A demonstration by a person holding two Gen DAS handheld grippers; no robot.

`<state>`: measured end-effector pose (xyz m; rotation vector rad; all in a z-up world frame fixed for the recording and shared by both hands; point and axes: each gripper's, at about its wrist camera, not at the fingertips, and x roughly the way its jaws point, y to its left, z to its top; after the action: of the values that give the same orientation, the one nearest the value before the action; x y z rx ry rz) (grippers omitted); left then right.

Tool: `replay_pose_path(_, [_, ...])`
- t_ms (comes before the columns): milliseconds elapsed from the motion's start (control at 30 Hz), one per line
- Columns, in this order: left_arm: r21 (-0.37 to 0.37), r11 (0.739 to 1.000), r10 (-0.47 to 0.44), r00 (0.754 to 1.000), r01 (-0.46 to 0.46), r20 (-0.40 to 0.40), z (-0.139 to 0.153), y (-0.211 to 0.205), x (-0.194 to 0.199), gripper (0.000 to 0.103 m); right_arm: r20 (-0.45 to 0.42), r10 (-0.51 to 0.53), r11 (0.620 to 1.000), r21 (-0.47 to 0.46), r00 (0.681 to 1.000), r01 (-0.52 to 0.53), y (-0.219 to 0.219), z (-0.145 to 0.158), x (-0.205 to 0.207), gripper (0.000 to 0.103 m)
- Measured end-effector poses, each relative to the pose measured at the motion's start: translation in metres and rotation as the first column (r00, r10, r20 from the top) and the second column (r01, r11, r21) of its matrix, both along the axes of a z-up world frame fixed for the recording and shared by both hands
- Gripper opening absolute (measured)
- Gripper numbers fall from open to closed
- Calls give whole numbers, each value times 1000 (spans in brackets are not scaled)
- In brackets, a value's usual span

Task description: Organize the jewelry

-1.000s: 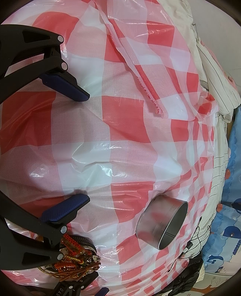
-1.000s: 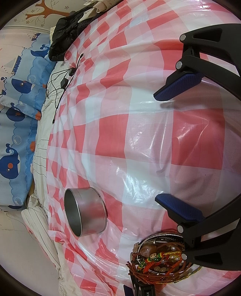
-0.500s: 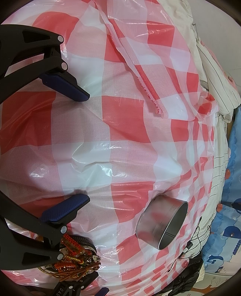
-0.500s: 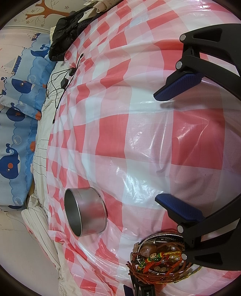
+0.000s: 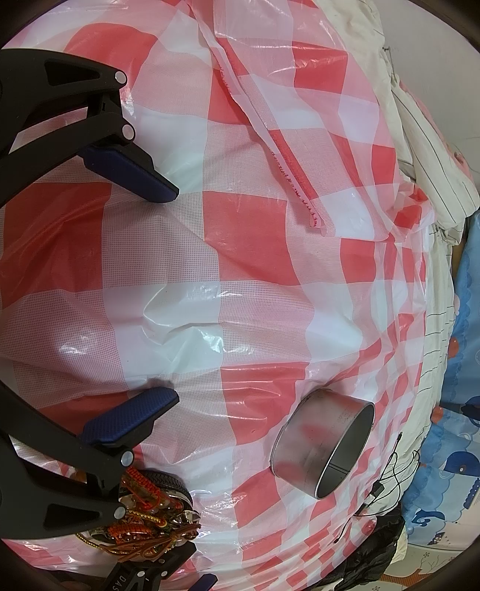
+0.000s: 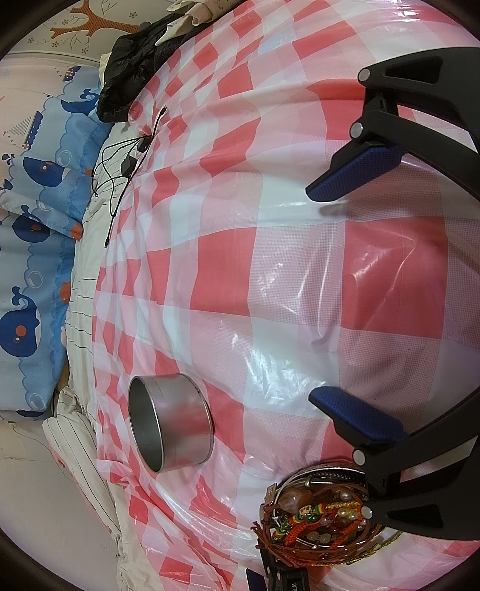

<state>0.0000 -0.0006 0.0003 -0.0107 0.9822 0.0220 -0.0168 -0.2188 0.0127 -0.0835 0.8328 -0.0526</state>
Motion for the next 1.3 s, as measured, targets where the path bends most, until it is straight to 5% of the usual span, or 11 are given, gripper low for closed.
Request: replay_pose_path(1300, [39, 999, 9, 1000, -9, -3, -1, -5, 1, 97, -129, -3, 998, 65, 992, 11, -7, -6, 12, 96])
